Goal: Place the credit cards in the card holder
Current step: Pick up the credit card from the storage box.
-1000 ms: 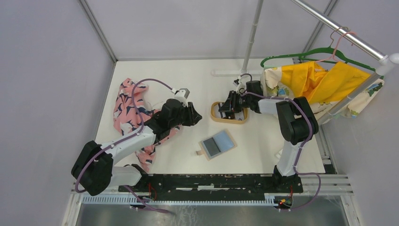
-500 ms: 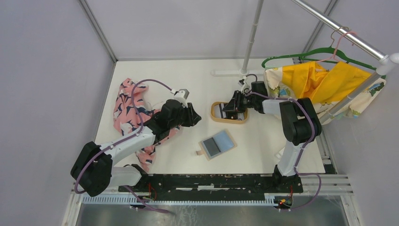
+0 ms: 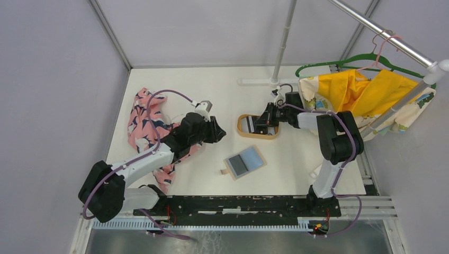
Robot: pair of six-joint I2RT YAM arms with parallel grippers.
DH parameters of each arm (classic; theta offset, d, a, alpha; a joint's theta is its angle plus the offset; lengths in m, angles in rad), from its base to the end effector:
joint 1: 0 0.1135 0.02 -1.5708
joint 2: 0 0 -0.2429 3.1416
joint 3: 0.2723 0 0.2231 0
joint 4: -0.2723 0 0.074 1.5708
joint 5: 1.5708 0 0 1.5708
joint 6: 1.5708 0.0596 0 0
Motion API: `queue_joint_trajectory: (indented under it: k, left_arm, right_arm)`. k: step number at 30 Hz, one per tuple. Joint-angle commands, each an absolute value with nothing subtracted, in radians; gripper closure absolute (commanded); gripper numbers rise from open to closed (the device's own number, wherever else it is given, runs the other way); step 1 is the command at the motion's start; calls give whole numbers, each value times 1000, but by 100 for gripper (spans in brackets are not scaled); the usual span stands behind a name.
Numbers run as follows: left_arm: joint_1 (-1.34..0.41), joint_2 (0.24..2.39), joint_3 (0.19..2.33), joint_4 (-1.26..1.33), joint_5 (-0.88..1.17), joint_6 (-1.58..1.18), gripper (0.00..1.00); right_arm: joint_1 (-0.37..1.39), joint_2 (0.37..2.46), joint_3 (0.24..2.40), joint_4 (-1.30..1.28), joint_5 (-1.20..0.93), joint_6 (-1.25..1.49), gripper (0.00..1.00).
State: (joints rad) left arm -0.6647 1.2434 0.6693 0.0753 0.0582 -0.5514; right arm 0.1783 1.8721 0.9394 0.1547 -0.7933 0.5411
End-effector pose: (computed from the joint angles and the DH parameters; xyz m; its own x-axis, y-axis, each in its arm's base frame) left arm 0.2121 -0.1706 0.2133 -0.6644 -0.1438 -0.7334 0.3615 0.7971 -0.4837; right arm 0.3377 0.1040 0.1273 -0.9135 0.2025 -0.3529 -0.1791 0.5787 0.7956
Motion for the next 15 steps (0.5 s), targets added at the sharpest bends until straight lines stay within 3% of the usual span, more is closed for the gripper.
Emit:
queue_joint_trajectory:
  k: [1, 11, 15]
  left_arm:
    - [-667, 1196, 666, 95, 57, -548, 64]
    - [-667, 1075, 627, 135, 17, -580, 60]
    - [-667, 945, 562, 187, -82, -600, 46]
  right_arm:
    - [165, 1797, 939, 168, -762, 521, 95]
    - [151, 1690, 931, 119, -704, 457, 100]
    - [148, 1647, 919, 116, -711, 431, 100]
